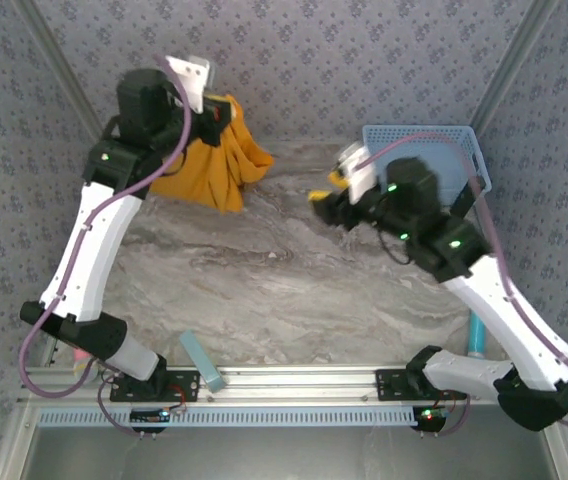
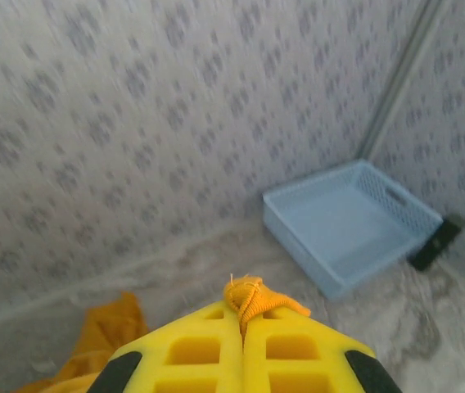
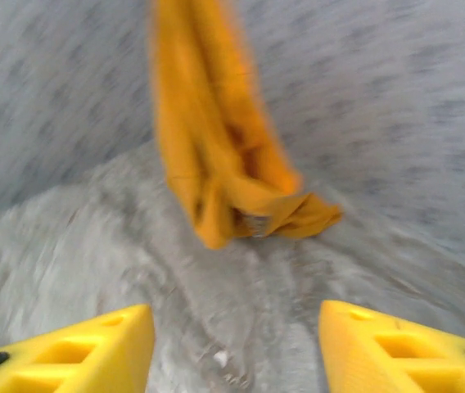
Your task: Fold the inside-out t-shirt
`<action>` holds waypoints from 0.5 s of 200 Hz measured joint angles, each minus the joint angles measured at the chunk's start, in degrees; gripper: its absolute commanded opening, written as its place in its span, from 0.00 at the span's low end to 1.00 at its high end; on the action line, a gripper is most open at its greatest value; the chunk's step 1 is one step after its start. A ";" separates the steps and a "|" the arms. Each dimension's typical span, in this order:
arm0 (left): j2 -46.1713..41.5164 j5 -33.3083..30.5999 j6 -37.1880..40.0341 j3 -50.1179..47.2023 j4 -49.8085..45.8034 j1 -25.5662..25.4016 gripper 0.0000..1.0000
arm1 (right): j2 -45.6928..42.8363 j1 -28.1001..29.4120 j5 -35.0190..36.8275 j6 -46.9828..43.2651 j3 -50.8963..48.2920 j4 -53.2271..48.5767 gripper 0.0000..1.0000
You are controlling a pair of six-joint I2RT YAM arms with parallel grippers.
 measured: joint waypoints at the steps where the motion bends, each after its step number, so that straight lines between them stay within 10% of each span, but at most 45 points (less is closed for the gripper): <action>1: -0.09 0.02 0.00 -0.35 0.04 -0.04 0.00 | 0.04 0.17 -0.13 -0.17 -0.46 0.24 0.64; 100: -8.26 5.70 0.63 -22.08 3.02 -1.53 0.00 | 15.91 -14.01 -21.51 -31.21 -13.68 16.13 0.86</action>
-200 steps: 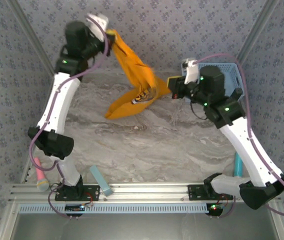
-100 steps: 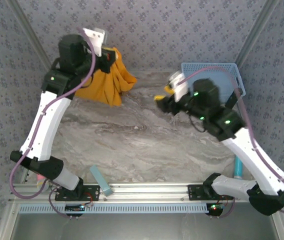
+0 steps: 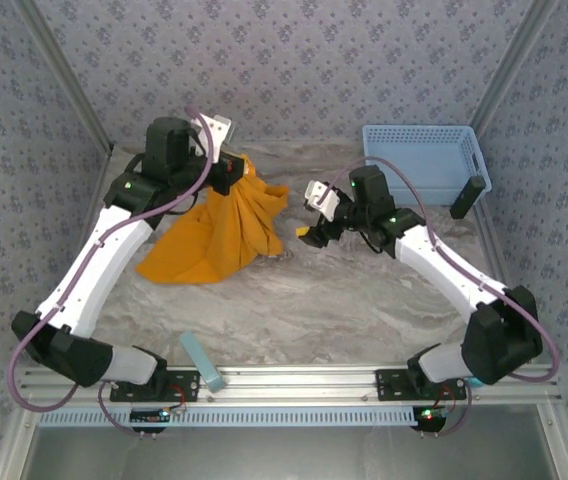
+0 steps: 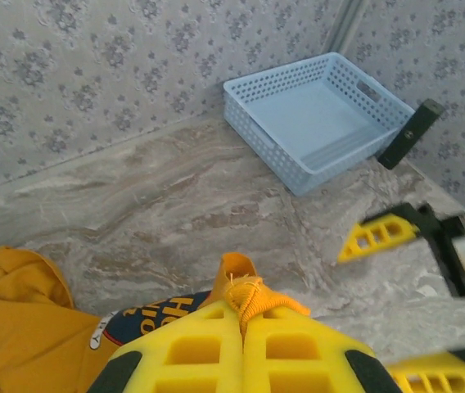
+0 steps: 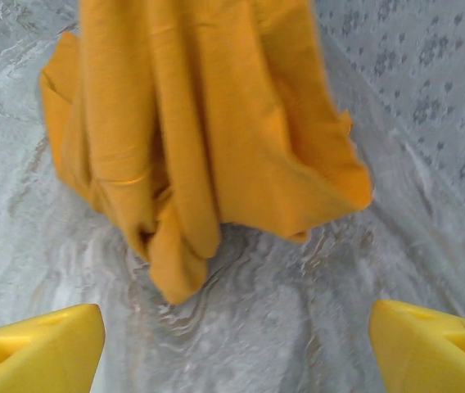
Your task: Fold the inside-out t-shirt
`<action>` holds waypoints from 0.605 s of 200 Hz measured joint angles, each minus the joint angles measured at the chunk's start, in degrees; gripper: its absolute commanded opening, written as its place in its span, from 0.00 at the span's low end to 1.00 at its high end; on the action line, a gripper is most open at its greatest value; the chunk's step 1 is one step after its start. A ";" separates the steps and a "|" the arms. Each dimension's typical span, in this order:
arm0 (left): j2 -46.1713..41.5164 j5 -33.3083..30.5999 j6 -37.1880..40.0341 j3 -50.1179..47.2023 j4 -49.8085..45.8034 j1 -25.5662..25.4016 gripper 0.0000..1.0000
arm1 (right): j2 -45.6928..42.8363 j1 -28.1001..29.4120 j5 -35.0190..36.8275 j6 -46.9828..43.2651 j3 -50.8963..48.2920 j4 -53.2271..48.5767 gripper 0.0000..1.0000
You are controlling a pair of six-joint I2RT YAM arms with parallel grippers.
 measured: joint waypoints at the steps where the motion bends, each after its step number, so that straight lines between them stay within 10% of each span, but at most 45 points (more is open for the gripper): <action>1: -0.13 0.09 0.00 -0.17 0.00 -0.02 0.00 | 0.15 -0.11 -0.15 -0.17 0.04 0.11 0.86; 25: -1.73 1.27 -0.68 -2.34 0.48 -0.20 0.00 | 7.76 -2.67 -4.87 -3.48 3.37 0.55 1.00; 74: -4.17 2.54 -3.02 -4.98 2.16 -0.24 0.00 | 19.61 -2.51 -9.68 -0.24 9.79 6.38 0.95; 83: -4.44 2.73 -3.43 -5.44 2.45 -0.24 0.00 | 20.63 -2.27 -10.78 1.09 10.08 7.61 0.80; 103: -4.81 2.91 -4.09 -6.34 2.60 -0.24 0.00 | 23.45 -1.77 -14.12 3.48 11.85 10.19 0.03; 121: -4.85 2.69 -4.28 -6.51 2.62 -0.24 0.00 | 25.18 -1.79 -17.46 5.57 12.83 13.38 0.00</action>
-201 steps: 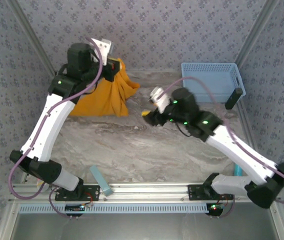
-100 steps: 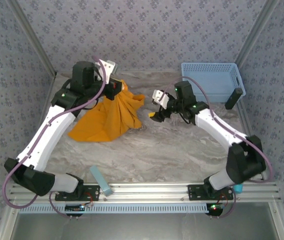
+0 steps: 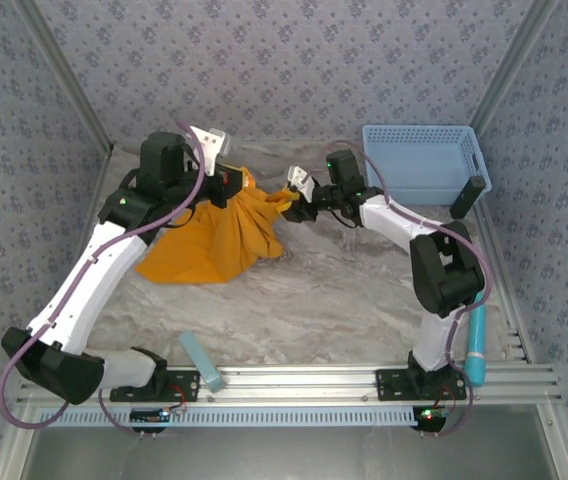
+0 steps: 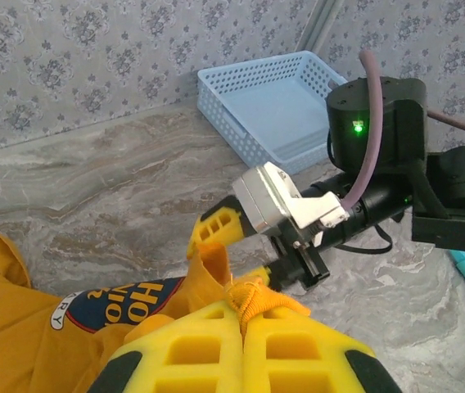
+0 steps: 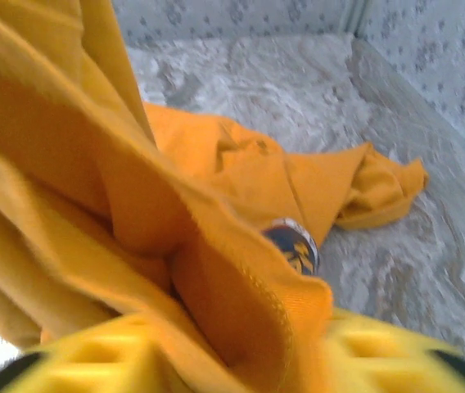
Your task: Fold the inside-out t-shirt
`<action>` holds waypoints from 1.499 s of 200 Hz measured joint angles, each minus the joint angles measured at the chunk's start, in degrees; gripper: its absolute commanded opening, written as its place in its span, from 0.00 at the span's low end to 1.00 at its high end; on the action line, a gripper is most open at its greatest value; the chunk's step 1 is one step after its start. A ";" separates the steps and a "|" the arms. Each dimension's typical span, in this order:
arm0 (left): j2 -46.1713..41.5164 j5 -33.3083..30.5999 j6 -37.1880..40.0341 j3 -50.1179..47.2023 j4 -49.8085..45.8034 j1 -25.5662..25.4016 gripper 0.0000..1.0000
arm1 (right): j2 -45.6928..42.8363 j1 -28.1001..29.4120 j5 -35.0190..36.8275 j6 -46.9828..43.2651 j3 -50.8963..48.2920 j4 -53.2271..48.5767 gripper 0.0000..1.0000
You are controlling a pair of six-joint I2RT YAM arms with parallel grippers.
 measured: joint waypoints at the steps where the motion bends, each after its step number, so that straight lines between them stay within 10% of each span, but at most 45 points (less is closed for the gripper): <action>1: 0.00 -0.04 0.00 0.00 0.00 0.00 0.00 | 0.02 0.00 -0.07 0.04 0.00 0.13 0.00; 96: 4.70 -16.20 -1.03 10.03 7.56 5.51 0.00 | -2.82 -4.74 21.35 -1.27 15.32 10.84 0.00; 138: 7.21 -15.23 -2.27 25.24 7.30 4.63 0.00 | -16.37 -4.39 27.30 -4.76 17.59 9.88 0.00; 208: -4.90 -12.07 0.59 20.81 7.63 -1.66 0.00 | -37.44 0.24 31.54 -8.37 13.22 3.15 0.00; 300: 13.44 -15.06 5.31 28.44 10.49 2.08 0.00 | -12.72 -9.88 28.96 -0.98 29.46 1.79 0.00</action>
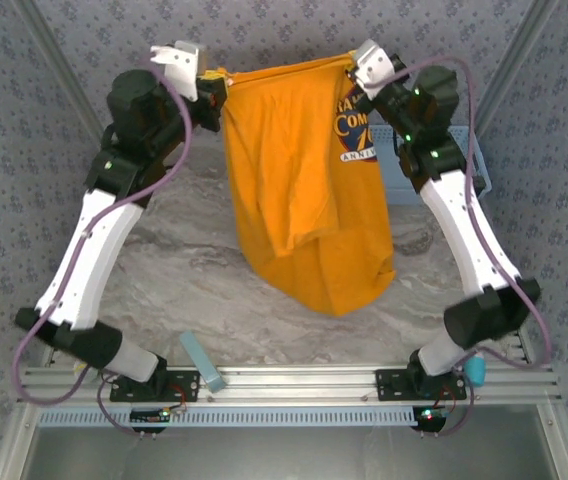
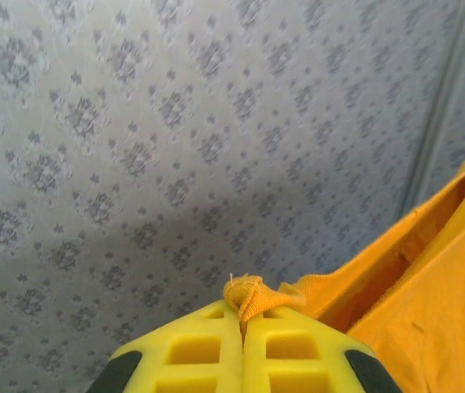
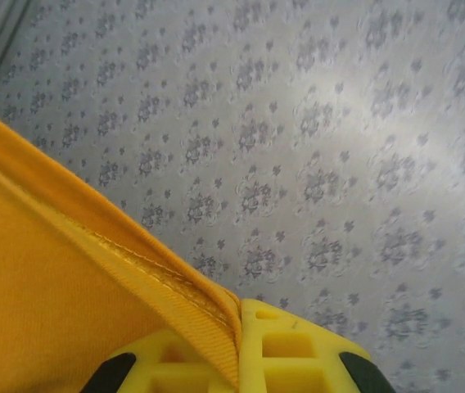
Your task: Fold the inside-out t-shirt
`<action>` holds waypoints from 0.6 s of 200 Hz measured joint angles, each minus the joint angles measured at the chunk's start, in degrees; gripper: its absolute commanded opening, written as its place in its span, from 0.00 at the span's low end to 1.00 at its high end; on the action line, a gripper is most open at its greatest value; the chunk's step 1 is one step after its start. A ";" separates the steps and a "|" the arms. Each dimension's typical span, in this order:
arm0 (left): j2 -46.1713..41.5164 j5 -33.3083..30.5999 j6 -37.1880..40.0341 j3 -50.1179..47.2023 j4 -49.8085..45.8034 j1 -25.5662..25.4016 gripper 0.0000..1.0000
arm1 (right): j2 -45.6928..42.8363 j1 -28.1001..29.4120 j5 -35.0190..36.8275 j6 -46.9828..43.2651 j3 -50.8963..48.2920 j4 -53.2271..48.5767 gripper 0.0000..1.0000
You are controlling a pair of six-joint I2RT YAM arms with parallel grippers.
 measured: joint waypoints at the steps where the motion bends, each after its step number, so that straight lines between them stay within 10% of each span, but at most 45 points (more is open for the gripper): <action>1: 0.31 0.02 0.00 0.20 0.00 0.09 0.00 | 0.42 -0.07 -0.09 0.15 0.37 -0.02 0.00; 73: 25.64 2.73 2.10 40.61 -11.52 5.73 0.00 | 30.36 -1.81 -2.99 10.88 42.18 -7.80 0.00; 120: 19.69 5.68 4.24 38.21 -16.11 5.86 0.01 | 18.47 -0.39 -4.28 8.33 29.22 -8.26 0.00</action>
